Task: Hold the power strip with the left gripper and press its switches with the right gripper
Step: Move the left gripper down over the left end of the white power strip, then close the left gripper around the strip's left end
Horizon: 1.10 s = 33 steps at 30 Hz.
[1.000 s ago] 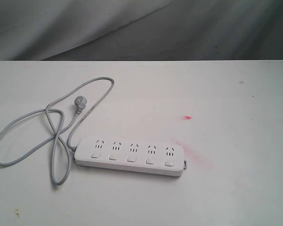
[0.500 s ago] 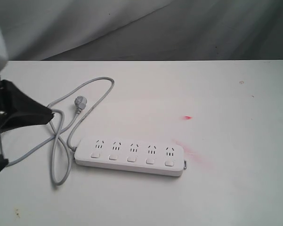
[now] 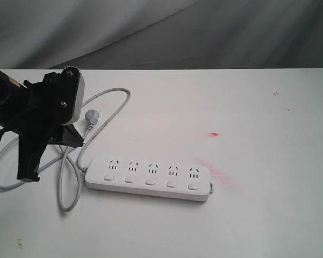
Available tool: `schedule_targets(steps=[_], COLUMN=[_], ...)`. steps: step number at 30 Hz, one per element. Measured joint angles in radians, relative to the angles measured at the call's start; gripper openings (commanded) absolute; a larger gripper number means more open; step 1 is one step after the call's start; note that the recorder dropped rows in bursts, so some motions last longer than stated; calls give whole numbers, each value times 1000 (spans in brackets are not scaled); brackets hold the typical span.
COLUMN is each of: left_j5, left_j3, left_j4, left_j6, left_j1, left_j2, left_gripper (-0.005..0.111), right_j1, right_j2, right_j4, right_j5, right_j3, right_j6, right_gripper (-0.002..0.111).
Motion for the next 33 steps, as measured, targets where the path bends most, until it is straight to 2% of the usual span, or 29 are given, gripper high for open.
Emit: schedule_targets(steps=[6,10,12,18,22,33], left_j5=[0,-2,-2,-2,-2,-11], left_j3=[0,0,0,0,0,0], left_j4=[-35,-84,-133,-272,-316,-331], left_j6=[24,28,28,30,39,49], left_j1=[0,0,0,0,0,0], left_j2=[34,42,42,42,42,87], left_gripper=[0,8,19,63,80,81], right_j1=[0,0,0,0,0,0], right_j2=[0,0,0,0,0,0], right_j4=[0,0,0,0,0,0], right_j5=[0,0,0,0,0,0], right_j3=[0,0,0,0,0,0], right_j6=[0,0,0,0,0,0], right_gripper=[0,0,0,0,0,0])
